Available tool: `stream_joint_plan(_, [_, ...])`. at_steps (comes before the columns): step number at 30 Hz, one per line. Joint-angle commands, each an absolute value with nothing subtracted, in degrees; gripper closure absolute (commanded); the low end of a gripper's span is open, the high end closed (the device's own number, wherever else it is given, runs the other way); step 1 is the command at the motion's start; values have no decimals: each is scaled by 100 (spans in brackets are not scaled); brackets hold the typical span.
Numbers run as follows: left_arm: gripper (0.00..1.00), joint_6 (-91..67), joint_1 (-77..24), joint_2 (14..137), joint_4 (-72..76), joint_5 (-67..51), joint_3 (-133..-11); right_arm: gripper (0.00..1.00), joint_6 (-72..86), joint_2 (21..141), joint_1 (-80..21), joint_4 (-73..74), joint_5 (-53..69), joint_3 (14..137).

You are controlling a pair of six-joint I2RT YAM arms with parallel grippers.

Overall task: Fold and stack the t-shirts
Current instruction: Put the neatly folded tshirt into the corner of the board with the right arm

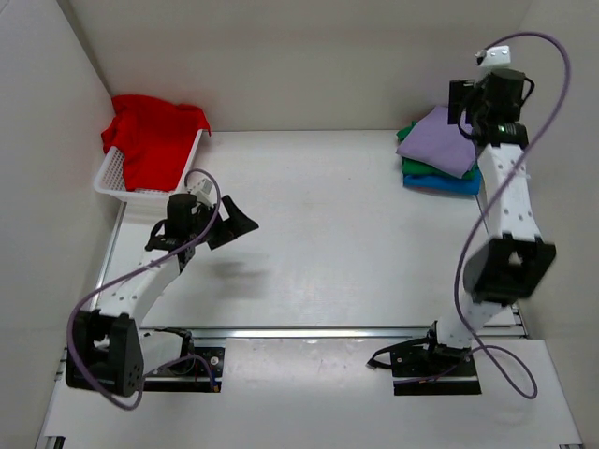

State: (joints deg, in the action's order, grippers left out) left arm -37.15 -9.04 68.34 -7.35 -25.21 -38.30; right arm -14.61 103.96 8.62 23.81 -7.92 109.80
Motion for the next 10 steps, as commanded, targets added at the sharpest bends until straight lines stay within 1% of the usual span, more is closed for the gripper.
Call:
stream_joint_plan(1, [2,-3191,-914,5761,-1538,-2593,-3798,1,-1321,8655,897,1680,-1417,9455])
stream_joint_plan(2, [1,-3121,-914,5565,-1573,-2514,-3727,0,-1214,7970,827,1618,-1302,8657])
stream_joint_plan(3, [1,-3103,-923,5181,-1573,-2496,-3622,1,-1030,7632,687,1452,-1249,8309])
stream_joint_plan(5, [1,-2945,-993,4677,-1626,-2426,-3568,1,-888,6518,302,1231,-1265,7037])
stream_joint_plan(7, [1,-2367,-1176,4596,-2298,-2417,-3952,1,-704,6006,-269,1474,-1379,6446])
stream_joint_plan(9, [1,-2023,-1834,4841,-2958,-1517,-4332,1,-642,5732,-1190,1879,-1783,6014])
stream_joint_plan(10, [1,-1987,-1906,4973,-3327,-1286,-4464,1,-494,5678,-1421,2124,-1871,5899])
